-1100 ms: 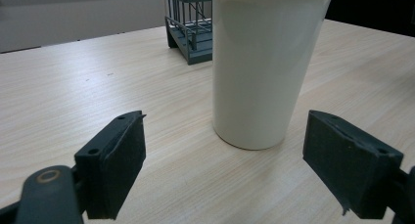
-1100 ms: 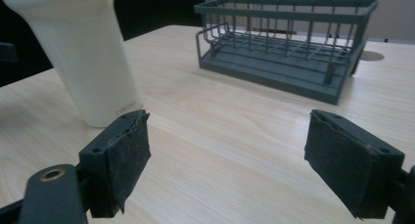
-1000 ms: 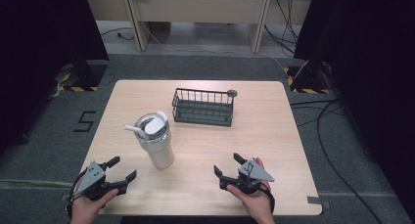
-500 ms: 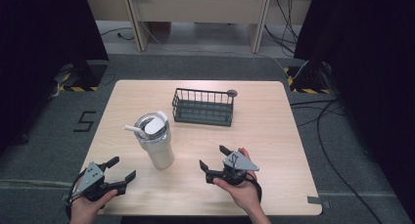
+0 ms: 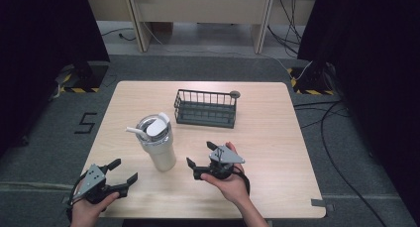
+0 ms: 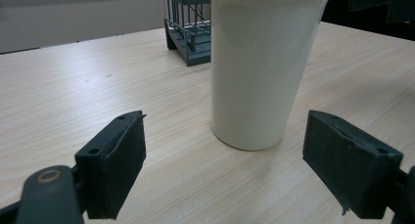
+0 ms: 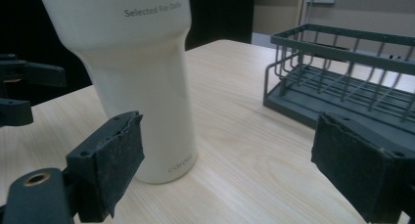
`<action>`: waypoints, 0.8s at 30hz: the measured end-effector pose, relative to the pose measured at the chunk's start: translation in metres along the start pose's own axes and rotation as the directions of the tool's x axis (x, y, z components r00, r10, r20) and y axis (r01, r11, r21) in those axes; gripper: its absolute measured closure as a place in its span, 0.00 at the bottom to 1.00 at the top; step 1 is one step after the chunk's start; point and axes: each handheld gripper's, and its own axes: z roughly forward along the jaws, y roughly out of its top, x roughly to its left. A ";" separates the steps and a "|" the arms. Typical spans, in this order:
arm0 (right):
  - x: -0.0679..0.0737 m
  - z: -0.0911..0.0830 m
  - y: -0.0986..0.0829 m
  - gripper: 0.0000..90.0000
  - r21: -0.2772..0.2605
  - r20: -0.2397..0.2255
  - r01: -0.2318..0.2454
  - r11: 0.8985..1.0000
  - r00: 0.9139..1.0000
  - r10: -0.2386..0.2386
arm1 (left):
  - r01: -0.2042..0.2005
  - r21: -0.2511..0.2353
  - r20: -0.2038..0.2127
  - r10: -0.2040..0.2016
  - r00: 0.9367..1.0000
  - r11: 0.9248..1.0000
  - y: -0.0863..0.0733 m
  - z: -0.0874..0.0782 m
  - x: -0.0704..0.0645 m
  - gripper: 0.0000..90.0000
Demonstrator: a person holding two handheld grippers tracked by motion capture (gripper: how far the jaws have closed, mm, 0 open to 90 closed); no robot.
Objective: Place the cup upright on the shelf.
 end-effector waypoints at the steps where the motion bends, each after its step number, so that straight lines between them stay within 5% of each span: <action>1: 0.001 0.002 0.001 0.14 0.001 -0.005 0.002 1.000 1.000 -0.002 | -0.001 0.000 0.000 0.001 1.000 1.000 0.000 0.000 0.000 0.17; 24: 0.034 0.057 0.012 0.11 0.014 -0.123 0.052 0.999 0.991 -0.050 | 0.001 -0.007 0.009 -0.001 1.000 1.000 0.001 0.000 0.000 0.17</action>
